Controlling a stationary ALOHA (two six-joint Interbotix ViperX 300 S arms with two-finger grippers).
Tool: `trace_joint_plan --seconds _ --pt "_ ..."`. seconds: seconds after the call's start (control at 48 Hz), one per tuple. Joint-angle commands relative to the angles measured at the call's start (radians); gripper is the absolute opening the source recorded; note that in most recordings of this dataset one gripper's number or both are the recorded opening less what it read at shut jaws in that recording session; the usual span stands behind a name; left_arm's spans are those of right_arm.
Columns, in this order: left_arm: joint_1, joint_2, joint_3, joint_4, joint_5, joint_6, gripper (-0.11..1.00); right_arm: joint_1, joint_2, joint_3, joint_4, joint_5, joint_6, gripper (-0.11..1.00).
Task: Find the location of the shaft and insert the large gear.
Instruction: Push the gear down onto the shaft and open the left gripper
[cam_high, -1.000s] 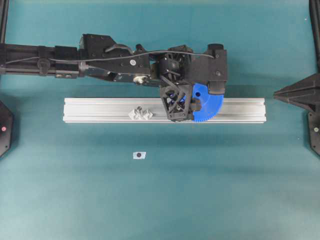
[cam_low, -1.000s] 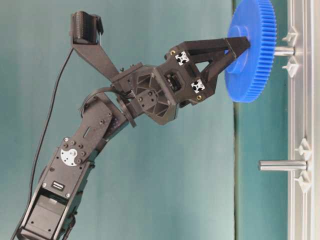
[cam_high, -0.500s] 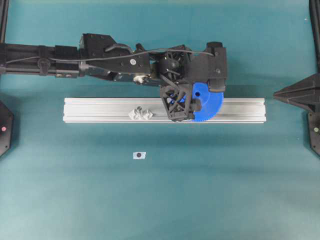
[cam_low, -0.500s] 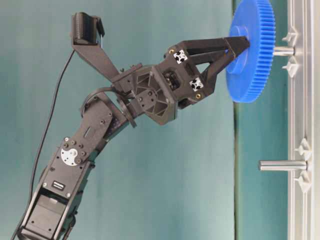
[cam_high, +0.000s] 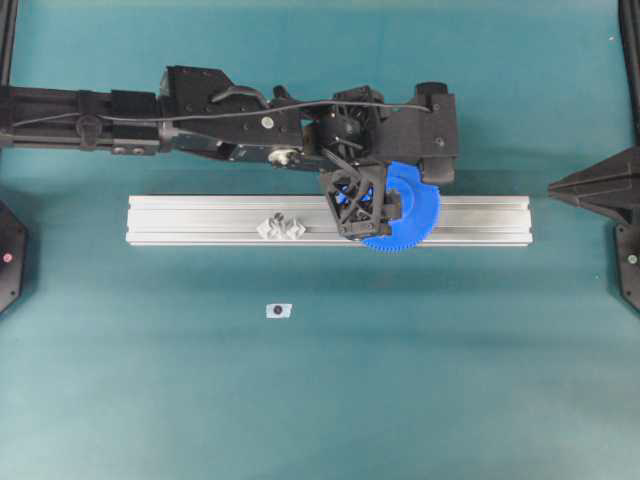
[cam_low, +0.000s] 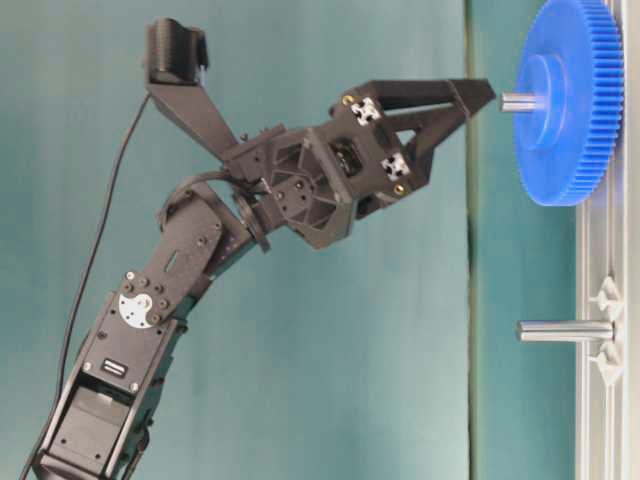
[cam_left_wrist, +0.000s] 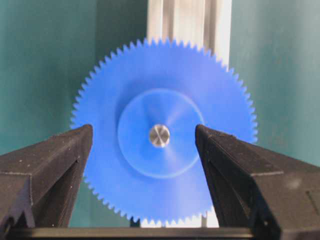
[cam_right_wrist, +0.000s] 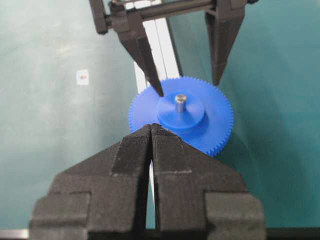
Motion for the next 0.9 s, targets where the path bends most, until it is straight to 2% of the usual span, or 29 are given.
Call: trace_joint_plan --seconds 0.0,0.583,0.729,0.875 --pt "-0.003 -0.031 -0.026 0.003 -0.005 -0.002 0.83 -0.003 0.008 -0.011 -0.002 -0.005 0.011 0.04" --pt "-0.052 -0.095 0.006 0.003 0.0 -0.021 0.83 -0.003 0.008 -0.011 -0.002 -0.003 0.011 0.04" --pt "-0.052 -0.132 0.032 0.002 -0.021 -0.083 0.83 -0.003 0.008 -0.011 -0.002 -0.003 0.011 0.04" --pt "-0.057 -0.172 0.081 0.003 -0.058 -0.115 0.83 -0.003 0.008 -0.011 -0.002 -0.003 0.011 0.04"
